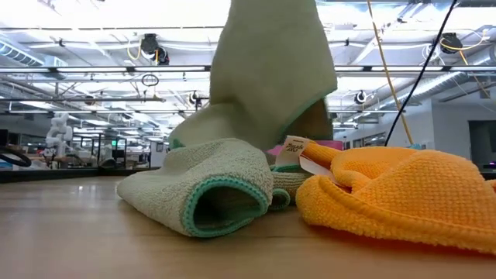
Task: Fold microfiber towels
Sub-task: Fold the light green microfiber cloth
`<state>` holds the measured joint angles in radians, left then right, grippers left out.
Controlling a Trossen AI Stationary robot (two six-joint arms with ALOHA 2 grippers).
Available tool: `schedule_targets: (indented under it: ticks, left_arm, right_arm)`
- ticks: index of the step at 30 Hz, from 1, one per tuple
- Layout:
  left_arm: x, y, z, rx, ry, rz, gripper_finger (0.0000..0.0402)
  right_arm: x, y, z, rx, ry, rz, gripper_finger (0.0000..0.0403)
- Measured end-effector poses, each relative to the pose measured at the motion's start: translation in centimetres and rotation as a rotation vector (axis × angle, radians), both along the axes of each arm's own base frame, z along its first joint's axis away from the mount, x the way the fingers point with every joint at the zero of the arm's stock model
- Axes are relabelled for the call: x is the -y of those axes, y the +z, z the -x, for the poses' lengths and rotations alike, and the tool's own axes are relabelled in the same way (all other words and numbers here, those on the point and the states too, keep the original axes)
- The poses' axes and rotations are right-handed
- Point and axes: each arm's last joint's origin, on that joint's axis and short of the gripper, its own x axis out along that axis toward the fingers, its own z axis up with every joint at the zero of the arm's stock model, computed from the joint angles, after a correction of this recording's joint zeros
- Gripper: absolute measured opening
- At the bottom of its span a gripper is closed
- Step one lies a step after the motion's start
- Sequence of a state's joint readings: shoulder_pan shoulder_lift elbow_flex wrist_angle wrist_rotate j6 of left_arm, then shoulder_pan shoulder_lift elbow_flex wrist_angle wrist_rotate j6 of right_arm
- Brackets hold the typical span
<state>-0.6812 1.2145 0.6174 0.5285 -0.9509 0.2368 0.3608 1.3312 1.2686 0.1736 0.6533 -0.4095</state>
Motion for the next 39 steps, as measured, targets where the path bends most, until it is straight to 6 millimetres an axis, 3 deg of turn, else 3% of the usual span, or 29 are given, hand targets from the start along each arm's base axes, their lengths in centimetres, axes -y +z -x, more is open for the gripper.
schedule_targets:
  ticks: [4,7,13,16,19,23,26,30,34,39]
  left_arm:
    - [0.4,-0.5,-1.3,0.03,-0.085,-0.041,0.0063]
    - [0.7,-2.2,-3.0,0.024,-0.068,-0.064,0.0111]
    - [1.3,-4.4,-7.9,-0.018,0.035,-0.11,0.0216]
    - [0.9,-4.8,-10.3,-0.044,0.19,-0.149,0.0262]
    - [0.3,-4.4,-11.2,-0.102,0.482,-0.232,0.0285]
    - [-0.9,-2.5,-10.6,-0.252,0.77,-0.386,0.0274]
    - [-2.4,-0.5,-9.7,-0.307,0.817,-0.432,0.0247]
    - [-3.2,2.0,-8.0,-0.218,0.824,-0.329,0.0207]
    - [-1.4,2.4,-6.6,-0.126,0.654,-0.284,0.0175]
    - [2.2,1.2,-5.6,-0.049,0.203,-0.197,0.0153]
  right_arm:
    - [-0.9,-2.0,-1.4,-0.067,-0.141,0.031,0.0002]
    - [-1.3,-3.2,-2.3,-0.104,-0.232,0.083,0.0002]
    - [-1.7,-3.6,-3.3,-0.094,-0.289,0.137,0.0002]
    - [-1.8,-3.4,-3.4,-0.063,-0.289,0.127,0.0002]
    - [-2.3,-3.6,-3.3,-0.073,-0.275,0.132,0.0002]
    - [-3.5,-4.0,-2.8,-0.096,-0.236,0.118,0.0002]
    - [-4.4,-4.4,-2.5,-0.1,-0.203,0.077,0.0002]
    - [-4.8,-5.6,-2.4,-0.118,-0.193,0.008,0.0002]
    - [-4.6,-7.6,-2.2,-0.13,-0.2,-0.048,0.0002]
    - [-4.2,-9.1,-1.9,-0.142,-0.215,-0.089,0.0002]
